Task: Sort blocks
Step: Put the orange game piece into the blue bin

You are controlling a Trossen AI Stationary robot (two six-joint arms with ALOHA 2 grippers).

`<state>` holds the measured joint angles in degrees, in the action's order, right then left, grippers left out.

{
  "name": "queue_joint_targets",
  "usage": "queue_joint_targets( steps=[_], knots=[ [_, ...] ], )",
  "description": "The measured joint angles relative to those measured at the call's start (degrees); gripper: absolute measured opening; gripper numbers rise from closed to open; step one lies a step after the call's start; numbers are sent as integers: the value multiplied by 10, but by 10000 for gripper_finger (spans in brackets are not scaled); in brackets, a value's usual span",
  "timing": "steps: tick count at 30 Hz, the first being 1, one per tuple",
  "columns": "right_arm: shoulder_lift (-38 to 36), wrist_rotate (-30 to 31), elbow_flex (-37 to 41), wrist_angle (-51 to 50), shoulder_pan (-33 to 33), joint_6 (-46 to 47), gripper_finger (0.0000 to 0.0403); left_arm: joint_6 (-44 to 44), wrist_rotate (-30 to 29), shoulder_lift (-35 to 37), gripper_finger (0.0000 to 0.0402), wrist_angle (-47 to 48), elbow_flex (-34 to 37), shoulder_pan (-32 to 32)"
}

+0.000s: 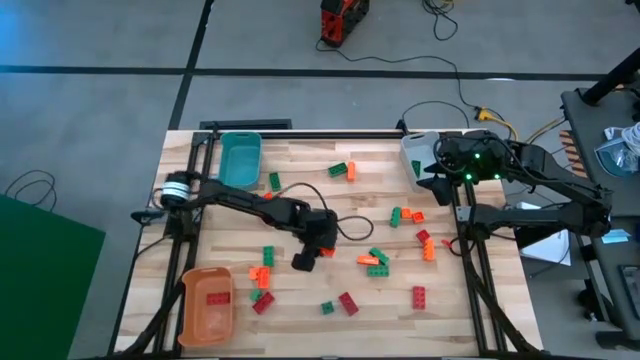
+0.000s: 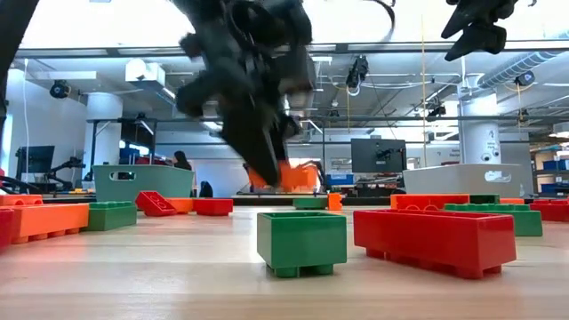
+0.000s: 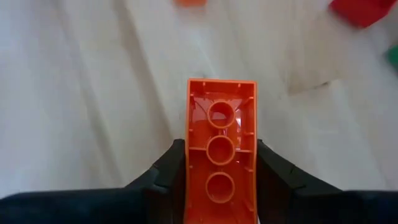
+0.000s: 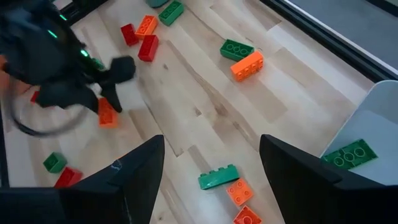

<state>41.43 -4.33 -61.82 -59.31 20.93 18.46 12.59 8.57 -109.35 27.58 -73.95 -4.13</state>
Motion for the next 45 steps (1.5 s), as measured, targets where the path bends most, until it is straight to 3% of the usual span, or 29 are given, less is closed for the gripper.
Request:
queue_joint_targets(
  steps=[6,17,22,27,32,37,41,45],
  knots=[
    [11,22,0,4,0,6,253,-57,-25,96,109,64,0,26],
    [66,30,0,37,1,24,243,-219,-135,234,109,166,-1,111],
    [87,30,0,54,1,29,237,-369,-200,279,109,261,-1,179],
    [99,31,0,75,1,38,239,-465,-202,304,109,338,-1,273],
    [101,45,0,85,1,45,236,-479,-196,327,109,318,31,368],
    [101,56,0,91,1,50,233,-477,-121,357,109,228,116,454],
    [101,61,0,92,1,60,237,-476,-111,373,109,198,179,486],
    [101,72,0,108,1,65,239,-468,-138,374,109,187,217,501]
  ],
)
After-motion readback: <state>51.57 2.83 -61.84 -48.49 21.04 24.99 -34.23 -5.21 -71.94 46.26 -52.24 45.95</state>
